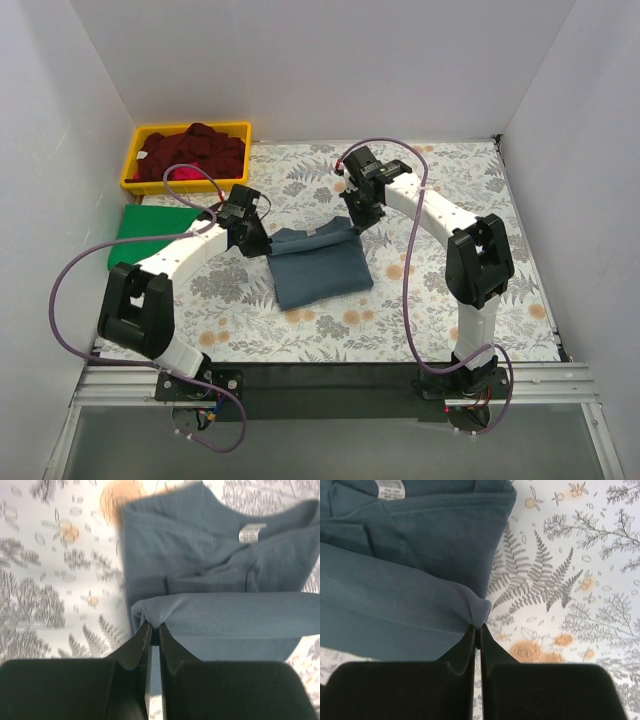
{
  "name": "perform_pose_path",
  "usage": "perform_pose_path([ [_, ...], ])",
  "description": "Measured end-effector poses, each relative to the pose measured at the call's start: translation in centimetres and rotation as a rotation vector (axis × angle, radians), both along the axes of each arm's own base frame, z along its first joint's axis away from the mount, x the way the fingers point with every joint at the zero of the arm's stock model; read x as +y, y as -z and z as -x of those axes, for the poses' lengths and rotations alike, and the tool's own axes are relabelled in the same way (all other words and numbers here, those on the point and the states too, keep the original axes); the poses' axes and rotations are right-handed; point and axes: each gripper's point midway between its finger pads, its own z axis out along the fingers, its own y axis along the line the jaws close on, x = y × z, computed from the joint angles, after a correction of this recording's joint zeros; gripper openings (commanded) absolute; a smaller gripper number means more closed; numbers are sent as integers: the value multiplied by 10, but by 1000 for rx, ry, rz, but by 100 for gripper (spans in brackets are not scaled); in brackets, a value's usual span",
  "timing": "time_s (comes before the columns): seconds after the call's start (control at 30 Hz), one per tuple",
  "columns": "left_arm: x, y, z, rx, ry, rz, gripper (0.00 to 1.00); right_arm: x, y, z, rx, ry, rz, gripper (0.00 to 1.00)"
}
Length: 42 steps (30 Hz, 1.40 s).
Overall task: Fold and stack the t-shirts
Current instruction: Fold the tshirt
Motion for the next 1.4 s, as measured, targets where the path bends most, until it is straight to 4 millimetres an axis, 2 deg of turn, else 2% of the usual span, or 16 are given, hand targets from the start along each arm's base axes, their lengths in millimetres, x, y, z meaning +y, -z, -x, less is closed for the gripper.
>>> perform_pose_path([
  [0.17, 1, 25, -26, -37, -13, -29, 0, 1, 28, -20, -29, 20, -32, 1],
  [0.33, 2, 46, -35, -40, -24, -50, 0, 3, 43, -30, -60, 26, -69, 1],
  [0.57, 7, 50, -33, -74, -62, -49, 0, 7, 57, -37, -95, 20, -103, 1],
  [0.8, 11, 34, -37, -148, -100, -32, 1, 10, 62, -38, -115, 15, -127, 1],
  [0.93, 12, 33, -40, -159, -108, -36, 8, 12, 61, -41, -130, 18, -138, 2],
  [1.03, 12, 39, -41, -153, -109, -44, 14, 13, 61, -43, -134, 24, -144, 6],
  [1.1, 14, 43, -42, -147, -110, -54, 23, 14, 60, -44, -139, 27, -149, 17],
  [1.17, 16, 45, -42, -144, -114, -63, 28, 14, 59, -45, -142, 31, -151, 28],
  [1.27, 19, 44, -43, -150, -122, -73, 42, 11, 59, -48, -148, 36, -148, 35],
  [1.3, 20, 42, -44, -156, -125, -76, 52, 11, 59, -48, -149, 36, -149, 36],
  [1.4, 22, 23, -41, -199, -133, -61, 67, 9, 52, -49, -160, 38, -158, 40],
])
